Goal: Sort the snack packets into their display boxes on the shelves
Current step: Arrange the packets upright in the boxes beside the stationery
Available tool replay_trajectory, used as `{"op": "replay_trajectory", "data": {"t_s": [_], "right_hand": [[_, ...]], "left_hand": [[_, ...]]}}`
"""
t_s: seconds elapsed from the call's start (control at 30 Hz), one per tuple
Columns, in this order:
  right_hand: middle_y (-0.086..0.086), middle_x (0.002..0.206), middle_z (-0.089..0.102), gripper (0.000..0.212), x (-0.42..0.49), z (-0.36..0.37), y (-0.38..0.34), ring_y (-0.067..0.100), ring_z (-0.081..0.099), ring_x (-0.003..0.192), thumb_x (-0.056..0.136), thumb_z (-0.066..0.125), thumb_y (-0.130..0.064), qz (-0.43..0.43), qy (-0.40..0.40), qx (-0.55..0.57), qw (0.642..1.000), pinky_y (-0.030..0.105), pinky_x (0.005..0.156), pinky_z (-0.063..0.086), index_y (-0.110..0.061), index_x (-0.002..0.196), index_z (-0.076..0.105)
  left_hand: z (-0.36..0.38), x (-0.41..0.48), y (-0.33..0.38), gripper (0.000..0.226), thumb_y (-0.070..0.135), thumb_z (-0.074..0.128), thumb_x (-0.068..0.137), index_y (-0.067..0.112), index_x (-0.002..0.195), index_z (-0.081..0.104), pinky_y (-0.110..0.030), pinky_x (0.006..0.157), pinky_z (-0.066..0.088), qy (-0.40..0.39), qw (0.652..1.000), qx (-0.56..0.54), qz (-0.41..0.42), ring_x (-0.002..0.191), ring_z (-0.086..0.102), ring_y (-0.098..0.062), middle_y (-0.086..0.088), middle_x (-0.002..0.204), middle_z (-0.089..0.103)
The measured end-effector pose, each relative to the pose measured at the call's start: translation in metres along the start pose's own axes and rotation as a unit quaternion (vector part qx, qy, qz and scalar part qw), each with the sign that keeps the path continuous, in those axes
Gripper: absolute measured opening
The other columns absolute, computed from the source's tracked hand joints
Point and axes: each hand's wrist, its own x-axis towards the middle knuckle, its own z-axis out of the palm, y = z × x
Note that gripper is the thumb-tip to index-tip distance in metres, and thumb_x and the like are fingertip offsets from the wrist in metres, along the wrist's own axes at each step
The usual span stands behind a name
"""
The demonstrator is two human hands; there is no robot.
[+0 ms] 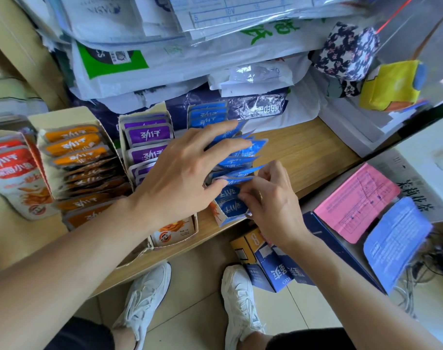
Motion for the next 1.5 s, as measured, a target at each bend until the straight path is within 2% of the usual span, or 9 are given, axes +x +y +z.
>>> {"op": "replay_trajectory", "data": {"t_s": [0.13, 0.27, 0.4, 0.57, 0.7, 0.93, 1.1, 1.23, 1.5], "right_hand": [[-0.001, 0.102, 0.046, 0.006, 0.001, -0.009, -0.002, 0.013, 0.049, 0.086, 0.092, 0.069, -0.009, -0.014, 0.061, 0.068, 0.996, 0.021, 0.071, 0.045, -0.011, 0.088, 0.065], [0.0, 0.091, 0.058, 0.009, 0.007, -0.015, -0.009, 0.011, 0.056, 0.08, 0.091, 0.068, -0.002, 0.014, 0.114, 0.151, 0.982, 0.021, 0.071, 0.047, -0.008, 0.086, 0.064], [-0.004, 0.084, 0.062, 0.011, 0.01, -0.017, -0.015, 0.009, 0.06, 0.076, 0.088, 0.074, -0.005, 0.038, 0.122, 0.178, 0.976, 0.017, 0.07, 0.048, -0.012, 0.083, 0.067], [0.003, 0.081, 0.067, 0.009, 0.002, -0.025, -0.007, 0.019, 0.069, 0.067, 0.089, 0.075, -0.009, 0.073, 0.061, 0.268, 0.959, 0.043, 0.068, 0.058, -0.014, 0.085, 0.069], [-0.007, 0.088, 0.056, 0.014, -0.01, -0.034, 0.004, 0.012, 0.059, 0.073, 0.08, 0.083, -0.019, 0.005, 0.041, 0.138, 0.99, 0.025, 0.063, 0.052, -0.017, 0.089, 0.073], [-0.003, 0.107, 0.049, 0.041, -0.028, -0.02, 0.012, 0.02, 0.053, 0.099, 0.084, 0.059, -0.052, -0.034, -0.115, -0.104, 0.987, 0.032, 0.07, 0.052, -0.027, 0.115, 0.068], [-0.007, 0.104, 0.05, 0.032, -0.029, -0.021, 0.013, 0.011, 0.048, 0.085, 0.087, 0.068, -0.043, -0.015, -0.153, -0.061, 0.986, 0.028, 0.068, 0.047, -0.029, 0.115, 0.07], [-0.014, 0.104, 0.052, 0.038, -0.033, -0.027, 0.016, -0.001, 0.051, 0.076, 0.085, 0.078, -0.031, 0.005, -0.198, 0.027, 0.98, 0.019, 0.07, 0.042, -0.033, 0.121, 0.067], [-0.019, 0.097, 0.05, 0.038, -0.031, -0.025, 0.022, 0.008, 0.057, 0.087, 0.082, 0.079, -0.022, 0.017, -0.228, 0.106, 0.968, 0.016, 0.071, 0.044, -0.034, 0.116, 0.067]], "left_hand": [[-0.002, 0.001, 0.0, 0.067, 0.016, 0.075, 0.086, 0.024, 0.148, 0.049, -0.05, 0.107, 0.045, 0.023, 0.999, -0.019, -0.02, 0.133, 0.05, -0.025, -0.002, 0.154, 0.043], [-0.004, 0.003, 0.003, 0.06, 0.006, 0.06, 0.089, 0.025, 0.146, 0.053, -0.052, 0.108, 0.042, 0.002, 0.999, -0.038, 0.019, 0.139, 0.045, -0.026, -0.008, 0.157, 0.038], [-0.003, 0.0, 0.005, 0.06, 0.033, 0.063, 0.084, 0.027, 0.143, 0.055, -0.055, 0.107, 0.04, -0.045, 0.999, 0.005, 0.026, 0.14, 0.042, -0.025, -0.004, 0.158, 0.037], [0.007, -0.001, 0.004, 0.072, 0.031, 0.08, 0.077, 0.026, 0.144, 0.055, -0.054, 0.098, 0.045, -0.037, 0.997, 0.058, 0.021, 0.132, 0.049, -0.028, -0.003, 0.151, 0.047], [0.012, -0.004, 0.005, 0.069, 0.021, 0.081, 0.077, 0.023, 0.141, 0.055, -0.055, 0.096, 0.046, -0.002, 0.998, 0.066, 0.024, 0.128, 0.051, -0.032, -0.01, 0.148, 0.048], [0.019, -0.001, 0.013, 0.034, 0.005, 0.067, 0.09, 0.03, 0.113, 0.068, -0.062, 0.097, 0.04, 0.001, 0.994, 0.081, 0.076, 0.134, 0.041, -0.042, -0.012, 0.154, 0.033], [0.014, -0.004, 0.009, 0.027, 0.033, 0.071, 0.084, 0.033, 0.11, 0.075, -0.06, 0.094, 0.04, -0.043, 0.992, 0.109, 0.05, 0.13, 0.038, -0.043, -0.005, 0.163, 0.03], [0.014, -0.014, 0.012, 0.066, 0.066, 0.076, 0.062, 0.039, 0.122, 0.068, -0.057, 0.1, 0.037, -0.1, 0.986, 0.136, 0.011, 0.133, 0.032, -0.041, -0.005, 0.167, 0.016], [0.019, -0.016, 0.011, 0.051, 0.058, 0.074, 0.072, 0.043, 0.121, 0.066, -0.055, 0.1, 0.036, -0.09, 0.988, 0.126, 0.001, 0.133, 0.026, -0.036, -0.005, 0.167, 0.014]]}}
